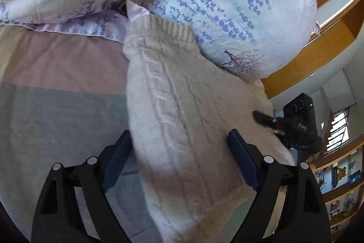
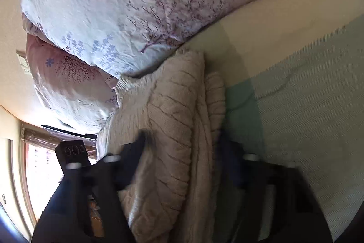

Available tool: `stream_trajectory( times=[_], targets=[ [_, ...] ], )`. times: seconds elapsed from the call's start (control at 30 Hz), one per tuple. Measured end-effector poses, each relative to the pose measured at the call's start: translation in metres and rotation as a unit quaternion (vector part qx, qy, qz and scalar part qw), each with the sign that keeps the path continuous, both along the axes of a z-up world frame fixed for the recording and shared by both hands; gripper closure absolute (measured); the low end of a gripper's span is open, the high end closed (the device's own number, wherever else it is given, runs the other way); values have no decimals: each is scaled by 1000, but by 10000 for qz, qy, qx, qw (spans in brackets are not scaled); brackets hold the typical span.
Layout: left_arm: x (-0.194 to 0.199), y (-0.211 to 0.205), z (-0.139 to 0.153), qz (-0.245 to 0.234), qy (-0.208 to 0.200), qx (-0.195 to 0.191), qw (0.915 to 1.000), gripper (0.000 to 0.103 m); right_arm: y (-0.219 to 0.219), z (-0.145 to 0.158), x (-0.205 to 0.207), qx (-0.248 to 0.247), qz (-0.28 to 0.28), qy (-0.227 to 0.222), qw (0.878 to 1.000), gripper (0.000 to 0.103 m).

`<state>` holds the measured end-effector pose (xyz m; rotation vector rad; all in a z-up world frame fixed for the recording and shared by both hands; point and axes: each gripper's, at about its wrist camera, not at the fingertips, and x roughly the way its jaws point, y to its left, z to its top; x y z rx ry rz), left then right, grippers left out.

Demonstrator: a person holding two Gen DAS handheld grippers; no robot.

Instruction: Fold small clothes

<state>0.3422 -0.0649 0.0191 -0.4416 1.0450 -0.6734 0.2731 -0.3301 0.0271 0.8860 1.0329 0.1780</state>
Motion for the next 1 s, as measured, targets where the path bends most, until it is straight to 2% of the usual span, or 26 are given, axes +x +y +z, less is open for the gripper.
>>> stream_trajectory(
  times=[0.03, 0.07, 0.13, 0.2, 0.3, 0.33, 0.4, 0.43, 0.47, 0.5, 0.53, 0.57, 0.63, 0.67, 0.7, 0.77, 0.8, 0.83, 0.87, 0.9, 1.0],
  targets=[
    [2, -1, -3, 97, 59, -81, 9999, 34, -1, -2, -2, 186, -32, -66, 9998, 68],
    [3, 0, -4, 85, 73, -225, 9997, 50, 0, -1, -6, 267, -69, -156, 9995, 71],
    [3, 8, 2, -40, 89, -467, 9989, 64, 7, 6, -11, 314, -99, -319, 9989, 73],
    [-10, 29, 10, -319, -8, -709, 9970, 66, 19, 18, -15, 559, 49, -564, 9968, 74],
    [-41, 67, 35, -352, -520, -537, 9966, 65, 60, 29, -12, 655, 570, -794, 9931, 74],
    [-48, 82, 40, -279, -637, -385, 9968, 64, 72, 28, -10, 654, 688, -821, 9921, 74],
    [-55, 99, 46, -111, -971, 329, 9947, 58, 102, 17, -2, 530, 995, -750, 9908, 72],
    [-55, 105, 44, 58, -1121, 834, 9902, 53, 112, 11, 3, 253, 1099, -631, 9916, 68],
    [-55, 109, 40, 229, -1131, 1230, 9857, 51, 123, 4, 8, -241, 1109, -396, 9927, 58],
    [-54, 114, 39, 364, -1131, 1416, 9828, 51, 125, 2, 8, -577, 940, -274, 9935, 51],
    [-60, 122, 43, 496, -1258, 1434, 9804, 48, 122, 5, 5, -635, 770, -315, 9945, 48],
    [-68, 126, 51, 563, -1460, 1380, 9780, 37, 115, 16, -2, -633, 548, -532, 9951, 48],
    [-88, 140, 62, 765, -1869, 1468, 9683, 23, 99, 41, -18, -639, 100, -1103, 9918, 48],
    [-100, 143, 66, 846, -2032, 1532, 9634, 23, 95, 47, -19, -523, 25, -1212, 9912, 48],
    [-108, 141, 69, 875, -2106, 1571, 9609, 21, 94, 49, -16, -373, 42, -1174, 9924, 48],
    [-127, 138, 67, 931, -2162, 1717, 9566, 12, 100, 43, -3, -336, 141, -846, 9957, 48],
    [-131, 133, 66, 1042, -2151, 1879, 9527, 6, 107, 37, 1, -391, 247, -736, 9962, 51],
    [-140, 131, 64, 1222, -2194, 2079, 9454, 2, 117, 28, 11, -537, 429, -532, 9962, 81],
    [-150, 128, 64, 1318, -2249, 2228, 9394, 2, 123, 19, 6, -703, 485, -409, 9955, 95],
    [-158, 127, 59, 1328, -2261, 2383, 9351, 2, 124, 14, 9, -835, 386, -331, 9952, 95],
    [-174, 125, 48, 1335, -2228, 2540, 9317, 2, 103, 5, 10, -556, -253, -190, 9980, 95]
  ],
)
